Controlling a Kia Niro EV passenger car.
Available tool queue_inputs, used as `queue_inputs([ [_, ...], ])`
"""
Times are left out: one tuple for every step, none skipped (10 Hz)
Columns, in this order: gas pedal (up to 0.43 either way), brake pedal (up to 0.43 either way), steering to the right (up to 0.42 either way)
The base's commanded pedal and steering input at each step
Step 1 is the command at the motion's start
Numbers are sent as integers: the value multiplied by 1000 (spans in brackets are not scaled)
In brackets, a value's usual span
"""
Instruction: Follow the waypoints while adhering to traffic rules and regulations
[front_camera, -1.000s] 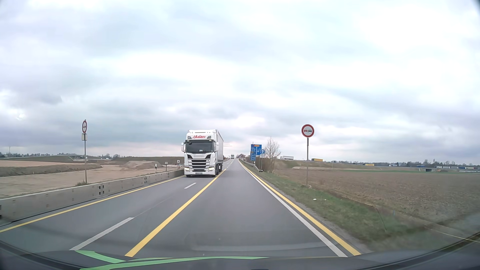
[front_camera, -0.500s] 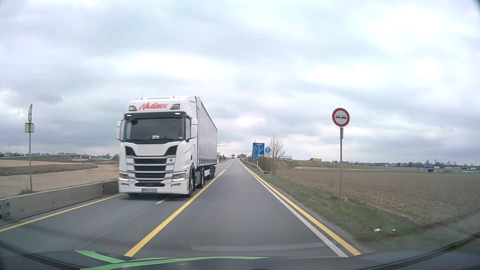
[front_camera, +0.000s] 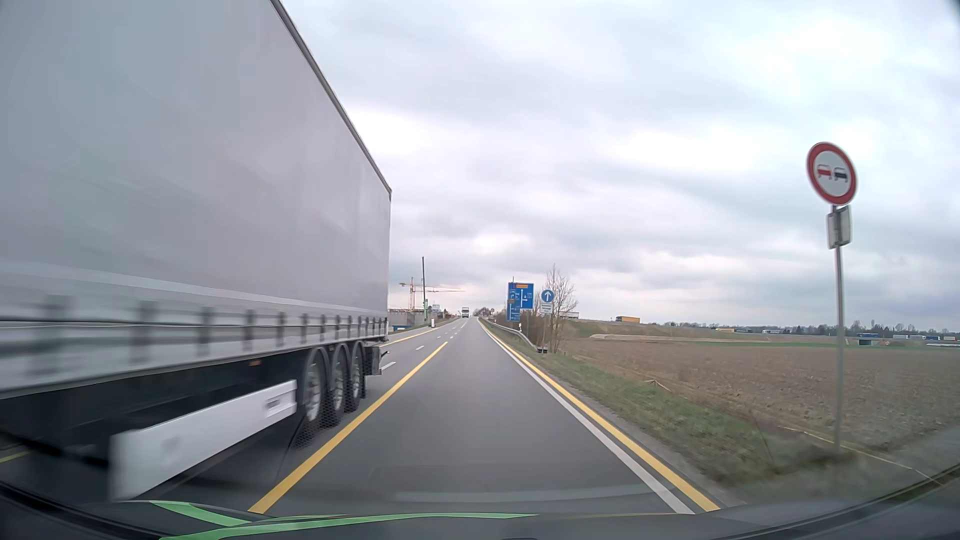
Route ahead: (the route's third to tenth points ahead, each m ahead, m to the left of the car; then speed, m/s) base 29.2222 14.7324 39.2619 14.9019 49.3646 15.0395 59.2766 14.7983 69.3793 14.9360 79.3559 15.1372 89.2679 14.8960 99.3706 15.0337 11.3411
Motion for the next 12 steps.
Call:
queue_inputs([
  [98,0,1],
  [98,0,1],
  [98,0,0],
  [98,0,0],
  [98,0,0],
  [98,0,0],
  [98,0,0],
  [110,0,0],
  [110,0,0],
  [118,0,0],
  [118,0,0],
  [130,0,0],
])
